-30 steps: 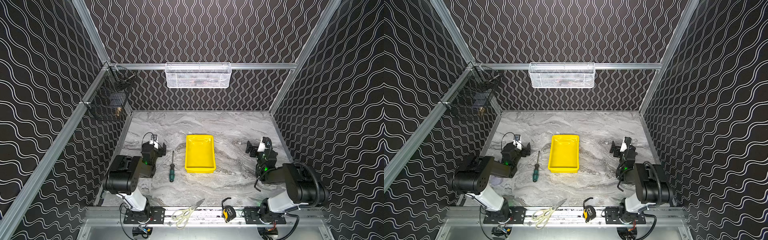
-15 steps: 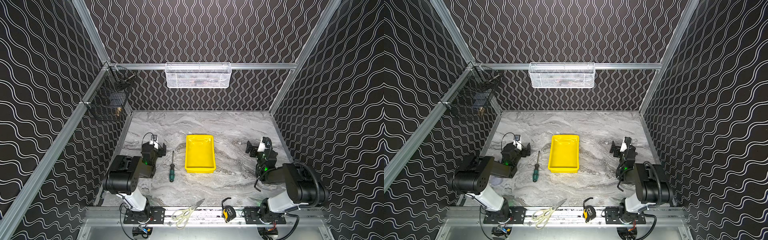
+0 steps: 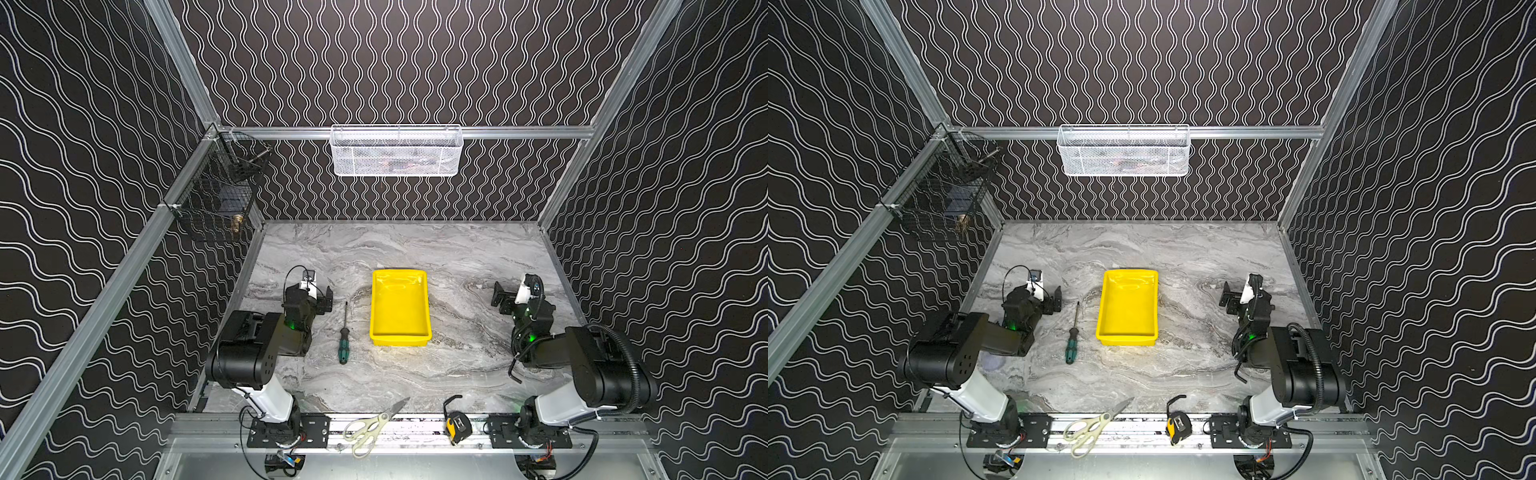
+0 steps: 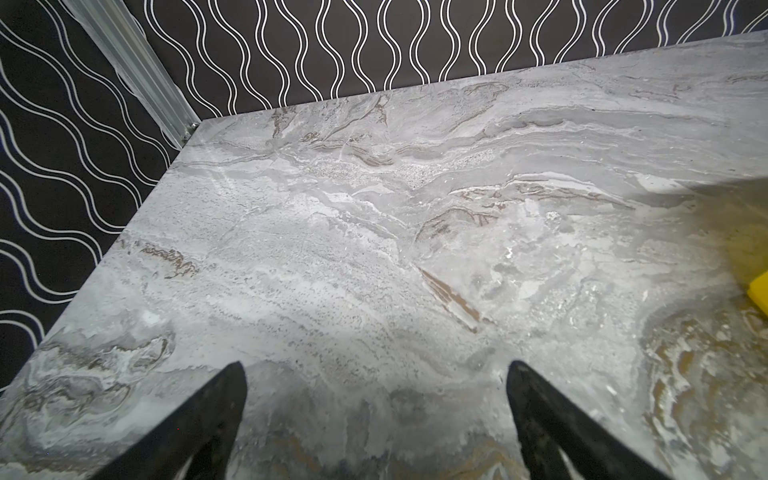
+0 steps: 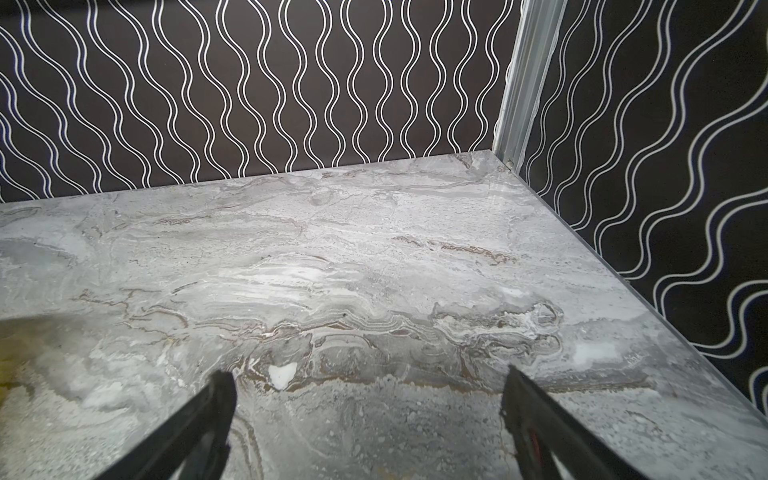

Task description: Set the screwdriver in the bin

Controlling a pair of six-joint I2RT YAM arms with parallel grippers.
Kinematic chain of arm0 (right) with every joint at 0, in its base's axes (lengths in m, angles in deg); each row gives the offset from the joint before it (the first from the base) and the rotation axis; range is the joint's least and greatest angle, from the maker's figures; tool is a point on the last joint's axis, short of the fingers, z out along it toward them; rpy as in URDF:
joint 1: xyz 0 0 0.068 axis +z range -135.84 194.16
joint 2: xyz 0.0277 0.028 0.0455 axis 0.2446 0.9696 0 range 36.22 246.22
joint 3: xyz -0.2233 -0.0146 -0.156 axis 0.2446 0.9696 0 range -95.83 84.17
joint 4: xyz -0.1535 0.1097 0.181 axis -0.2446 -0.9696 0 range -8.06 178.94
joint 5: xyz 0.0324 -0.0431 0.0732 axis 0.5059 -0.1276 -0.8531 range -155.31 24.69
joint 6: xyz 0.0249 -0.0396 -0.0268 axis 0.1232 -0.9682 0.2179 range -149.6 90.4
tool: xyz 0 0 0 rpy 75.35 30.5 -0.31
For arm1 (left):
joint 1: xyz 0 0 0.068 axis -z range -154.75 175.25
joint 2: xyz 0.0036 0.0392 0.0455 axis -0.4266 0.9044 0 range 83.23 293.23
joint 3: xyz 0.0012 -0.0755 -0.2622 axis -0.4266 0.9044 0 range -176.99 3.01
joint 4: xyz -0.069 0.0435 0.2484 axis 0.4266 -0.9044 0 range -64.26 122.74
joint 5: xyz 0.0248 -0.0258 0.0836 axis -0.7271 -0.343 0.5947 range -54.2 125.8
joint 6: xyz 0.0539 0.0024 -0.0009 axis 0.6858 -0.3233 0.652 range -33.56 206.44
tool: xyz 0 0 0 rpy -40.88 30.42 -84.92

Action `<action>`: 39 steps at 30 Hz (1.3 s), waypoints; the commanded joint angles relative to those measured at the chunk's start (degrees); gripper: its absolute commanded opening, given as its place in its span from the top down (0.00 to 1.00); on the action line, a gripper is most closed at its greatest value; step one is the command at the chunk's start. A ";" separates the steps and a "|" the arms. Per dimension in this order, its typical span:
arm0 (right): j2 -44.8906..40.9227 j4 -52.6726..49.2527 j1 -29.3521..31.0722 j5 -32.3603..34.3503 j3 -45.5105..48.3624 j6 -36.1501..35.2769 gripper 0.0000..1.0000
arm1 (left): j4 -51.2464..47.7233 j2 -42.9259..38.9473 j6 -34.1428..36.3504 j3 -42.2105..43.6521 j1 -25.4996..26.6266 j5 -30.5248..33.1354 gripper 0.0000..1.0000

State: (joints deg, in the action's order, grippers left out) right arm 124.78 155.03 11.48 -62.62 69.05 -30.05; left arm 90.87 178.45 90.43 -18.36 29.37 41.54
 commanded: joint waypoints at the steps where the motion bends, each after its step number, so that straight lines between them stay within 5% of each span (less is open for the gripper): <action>1: -0.14 1.15 0.04 0.30 -0.27 0.36 0.01 | 0.55 -0.21 -0.30 0.10 -0.07 0.00 0.01; 13: -0.15 1.05 0.04 0.17 -0.35 0.37 0.00 | -0.36 -1.41 -1.71 -0.05 -0.10 4.59 0.01; 19: -1.33 0.31 0.11 1.10 -0.47 0.27 0.01 | -29.62 -16.08 -6.87 -9.90 0.36 13.96 0.01; 22: -7.53 -11.14 0.15 2.40 -3.36 1.35 0.01 | -45.27 -25.27 -14.59 -16.01 1.57 17.02 0.01; 24: -13.32 -29.85 0.04 3.67 -10.15 7.14 0.01 | -58.73 -29.42 -22.20 -21.82 2.58 18.65 0.01; 29: -20.88 -52.31 0.04 -4.22 -21.09 17.15 0.01 | -79.03 -33.54 -34.00 -29.26 6.08 13.66 0.01; 34: -24.35 -69.13 0.83 -12.28 -28.86 20.92 0.00 | -93.40 -34.66 -35.13 -30.87 8.71 6.57 0.01; 39: -23.18 -82.45 4.00 -16.71 -35.27 17.50 0.01 | -101.54 -33.02 -34.04 -29.25 9.97 -2.07 0.01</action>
State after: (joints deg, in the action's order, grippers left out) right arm 101.24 85.22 13.78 -75.18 35.81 -12.06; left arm -1.63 145.12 57.66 -48.52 38.66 46.22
